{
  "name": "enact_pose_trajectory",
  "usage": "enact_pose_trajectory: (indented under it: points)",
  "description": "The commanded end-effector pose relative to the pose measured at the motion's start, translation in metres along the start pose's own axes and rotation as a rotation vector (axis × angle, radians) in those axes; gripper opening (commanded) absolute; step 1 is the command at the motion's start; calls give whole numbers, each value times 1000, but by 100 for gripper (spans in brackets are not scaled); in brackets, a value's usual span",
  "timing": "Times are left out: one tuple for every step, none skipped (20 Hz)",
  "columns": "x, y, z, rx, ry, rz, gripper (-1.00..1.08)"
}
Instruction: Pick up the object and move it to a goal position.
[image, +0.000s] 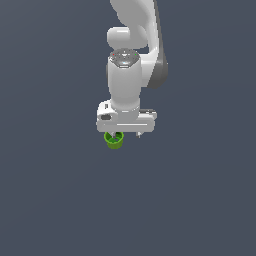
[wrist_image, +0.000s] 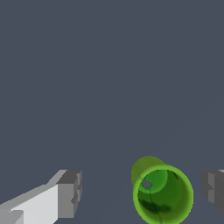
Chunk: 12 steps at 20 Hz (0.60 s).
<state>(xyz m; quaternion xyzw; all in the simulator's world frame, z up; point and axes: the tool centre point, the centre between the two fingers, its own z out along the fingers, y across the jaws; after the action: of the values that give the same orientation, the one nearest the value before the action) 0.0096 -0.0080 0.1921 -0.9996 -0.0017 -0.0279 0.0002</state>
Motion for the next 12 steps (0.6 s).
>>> enact_pose_trajectory:
  points:
    - [0,0,0,0,0,0,28]
    - [0,0,0,0,0,1,28]
    - [0,2,-1,-1,1,4,28]
    - [0,4,-2,-2,2,10,28]
    - [0,6,-4,-3,4,17,28]
    - [0,9,-5,-4,5,23,28]
    - [0,11,-6,-5,6,27,28]
    - [0,11,-7,-5,6,29,28]
    - [1,11,-7,-5,6,29,28]
    - [0,11,-7,-5,6,28,28]
    - [0,11,-6,-5,6,29,28]
    - [0,11,-5,-7,7,31,28]
